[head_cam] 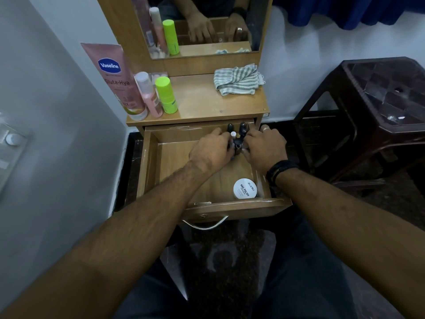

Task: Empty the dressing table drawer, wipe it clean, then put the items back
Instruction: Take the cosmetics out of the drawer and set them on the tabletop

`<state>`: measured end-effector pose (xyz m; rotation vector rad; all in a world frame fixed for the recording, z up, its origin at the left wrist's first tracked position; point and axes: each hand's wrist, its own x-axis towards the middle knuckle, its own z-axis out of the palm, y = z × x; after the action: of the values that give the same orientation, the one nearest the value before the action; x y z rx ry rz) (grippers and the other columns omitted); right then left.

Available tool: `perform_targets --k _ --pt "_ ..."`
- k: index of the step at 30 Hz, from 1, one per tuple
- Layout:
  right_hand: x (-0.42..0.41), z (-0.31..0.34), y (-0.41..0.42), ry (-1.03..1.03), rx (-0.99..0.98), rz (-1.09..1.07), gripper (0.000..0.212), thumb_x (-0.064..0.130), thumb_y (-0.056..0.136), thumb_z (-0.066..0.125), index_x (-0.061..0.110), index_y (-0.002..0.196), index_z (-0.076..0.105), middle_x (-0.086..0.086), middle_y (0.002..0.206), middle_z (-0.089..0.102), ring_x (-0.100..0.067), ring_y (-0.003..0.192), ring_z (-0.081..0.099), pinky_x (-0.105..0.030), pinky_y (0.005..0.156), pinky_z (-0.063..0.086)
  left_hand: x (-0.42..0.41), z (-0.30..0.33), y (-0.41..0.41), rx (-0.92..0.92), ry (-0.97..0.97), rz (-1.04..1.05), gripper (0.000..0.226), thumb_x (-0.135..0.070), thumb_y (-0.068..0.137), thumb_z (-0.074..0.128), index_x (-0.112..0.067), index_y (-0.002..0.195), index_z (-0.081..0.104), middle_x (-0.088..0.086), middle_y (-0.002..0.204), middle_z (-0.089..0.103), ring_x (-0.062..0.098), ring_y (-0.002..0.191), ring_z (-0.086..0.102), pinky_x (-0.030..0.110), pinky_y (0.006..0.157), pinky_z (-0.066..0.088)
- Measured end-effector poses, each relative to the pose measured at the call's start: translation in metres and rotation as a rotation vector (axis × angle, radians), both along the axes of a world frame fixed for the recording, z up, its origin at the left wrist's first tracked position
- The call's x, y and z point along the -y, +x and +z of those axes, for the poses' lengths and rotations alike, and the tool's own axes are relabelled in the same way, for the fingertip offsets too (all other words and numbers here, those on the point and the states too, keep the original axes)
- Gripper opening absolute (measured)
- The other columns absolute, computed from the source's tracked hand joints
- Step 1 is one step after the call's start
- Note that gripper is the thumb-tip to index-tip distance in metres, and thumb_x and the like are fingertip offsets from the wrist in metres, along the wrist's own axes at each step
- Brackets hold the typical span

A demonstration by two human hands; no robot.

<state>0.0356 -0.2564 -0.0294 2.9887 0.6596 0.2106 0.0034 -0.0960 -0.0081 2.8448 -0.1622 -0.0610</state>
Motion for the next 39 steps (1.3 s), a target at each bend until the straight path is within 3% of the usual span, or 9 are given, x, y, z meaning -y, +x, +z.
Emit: perform_targets --k 9,17,24,31,35,39 --pt "-0.006 -0.004 0.007 0.007 -0.02 -0.02 0.024 0.035 0.09 0.061 0.021 0.108 0.07 -0.003 0.105 0.067 -0.027 0.1 0.058 -0.04 0.08 0.045 -0.001 -0.004 -0.002 -0.004 -0.005 -0.005 0.03 -0.038 0.1 0.052 -0.016 0.119 0.061 0.008 0.114 0.056 0.031 0.099 0.062 0.037 0.073 0.044" --pt "-0.004 -0.006 0.007 0.034 -0.072 -0.067 0.026 0.036 0.092 0.06 0.024 0.111 0.072 -0.002 0.115 0.062 -0.03 0.107 0.054 -0.044 0.085 0.046 -0.003 -0.007 -0.003 0.013 -0.022 -0.008 0.029 -0.036 0.1 0.051 -0.015 0.118 0.06 0.008 0.115 0.056 0.03 0.1 0.061 0.034 0.071 0.038" --pt "-0.003 -0.004 0.003 0.057 -0.089 -0.063 0.027 0.027 0.094 0.054 0.021 0.12 0.061 -0.004 0.115 0.067 -0.03 0.109 0.055 -0.042 0.089 0.042 -0.005 -0.007 -0.006 0.014 -0.03 -0.01 0.029 -0.036 0.099 0.052 -0.016 0.117 0.062 0.007 0.114 0.056 0.029 0.099 0.062 0.037 0.072 0.046" --pt "-0.002 0.009 -0.007 0.162 -0.116 -0.057 0.018 0.027 0.088 0.061 0.02 0.105 0.058 -0.004 0.102 0.069 -0.03 0.101 0.055 -0.042 0.087 0.041 -0.012 0.012 -0.009 -0.016 -0.063 0.033 0.022 -0.039 0.091 0.056 -0.023 0.105 0.062 0.0 0.105 0.064 0.029 0.097 0.064 0.041 0.08 0.053" --pt "0.001 0.027 -0.009 0.247 -0.258 -0.084 0.012 0.028 0.08 0.066 0.026 0.09 0.06 0.0 0.094 0.069 -0.025 0.091 0.061 -0.04 0.085 0.049 -0.018 0.037 -0.009 -0.042 -0.075 0.029 0.022 -0.045 0.08 0.058 -0.027 0.091 0.062 -0.003 0.089 0.071 0.026 0.085 0.067 0.041 0.076 0.056" --pt "0.004 0.058 -0.005 0.343 -0.362 -0.1 0.01 0.023 0.076 0.072 0.026 0.079 0.063 0.004 0.087 0.068 -0.018 0.084 0.062 -0.036 0.077 0.054 -0.027 0.079 -0.004 -0.035 -0.037 -0.005 0.023 -0.048 0.079 0.065 -0.027 0.089 0.064 -0.001 0.091 0.07 0.024 0.084 0.065 0.038 0.074 0.055"
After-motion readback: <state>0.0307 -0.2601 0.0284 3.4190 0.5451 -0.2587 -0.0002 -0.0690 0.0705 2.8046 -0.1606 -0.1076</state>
